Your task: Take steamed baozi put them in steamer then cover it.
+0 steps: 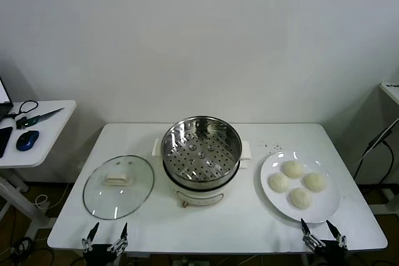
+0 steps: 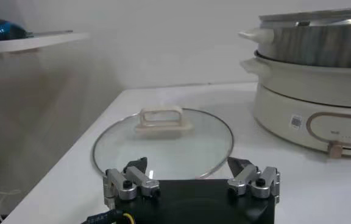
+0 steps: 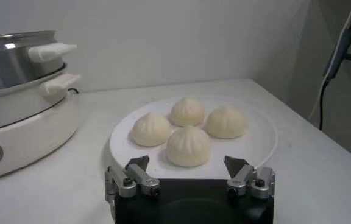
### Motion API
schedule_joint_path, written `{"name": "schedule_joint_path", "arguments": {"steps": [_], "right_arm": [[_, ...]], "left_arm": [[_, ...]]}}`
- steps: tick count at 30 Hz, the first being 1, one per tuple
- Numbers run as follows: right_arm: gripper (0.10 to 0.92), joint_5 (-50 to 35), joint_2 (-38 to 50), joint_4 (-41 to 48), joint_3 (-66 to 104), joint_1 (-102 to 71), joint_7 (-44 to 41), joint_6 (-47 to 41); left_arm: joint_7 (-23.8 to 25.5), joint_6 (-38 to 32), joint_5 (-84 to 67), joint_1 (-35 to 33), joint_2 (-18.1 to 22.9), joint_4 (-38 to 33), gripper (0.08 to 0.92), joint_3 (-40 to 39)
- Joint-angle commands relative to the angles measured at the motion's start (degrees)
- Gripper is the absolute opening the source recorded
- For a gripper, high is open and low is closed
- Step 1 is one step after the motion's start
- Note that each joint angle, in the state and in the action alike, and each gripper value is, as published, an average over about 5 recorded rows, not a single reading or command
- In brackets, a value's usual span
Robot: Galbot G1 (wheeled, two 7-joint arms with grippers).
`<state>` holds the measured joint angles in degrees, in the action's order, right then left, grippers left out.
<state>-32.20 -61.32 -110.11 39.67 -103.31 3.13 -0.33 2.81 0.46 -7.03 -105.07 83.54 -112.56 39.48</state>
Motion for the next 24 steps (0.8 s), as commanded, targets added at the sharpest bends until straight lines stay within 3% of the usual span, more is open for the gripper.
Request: {"name": "schedule_joint_path", "arguments": {"steps": [1,7,11,14,18,24], "right_arm": [[0.823,4.2,4.3,-0.4,2.8,10.5,-0.1,-11.3],[0.823,7.7,17.0,7.8,-2.8,31.6,-6.4,-18.6],[0.823,10.8,27.1,17.0,-13.6,47.1,-18.3,-18.7],[0.823,14.3,33.4,24.0,-26.7,59.4,-29.3,-15.7],[0.823,20.7,40.4,32.3,-47.2,76.1,-49.9,-7.6],[0.823,27.6,40.7,43.8,-77.2,105.5,-69.6,4.8]], "left_arm": [[0.0,-0.1,0.0,-0.1,-0.1,-0.5,0.823,-0.1],[-0.1,-0.7,0.3,-0.1,-0.2,-0.4,0.823,-1.0],[-0.2,-1.1,0.5,0.0,-0.2,-0.5,0.823,-1.5],[-0.3,-1.3,0.6,0.1,-0.1,-0.6,0.823,-1.6],[-0.3,-1.4,0.8,0.1,0.1,-0.8,0.823,-1.6],[-0.4,-1.6,1.0,-0.1,0.5,-0.9,0.823,-1.6]]}}
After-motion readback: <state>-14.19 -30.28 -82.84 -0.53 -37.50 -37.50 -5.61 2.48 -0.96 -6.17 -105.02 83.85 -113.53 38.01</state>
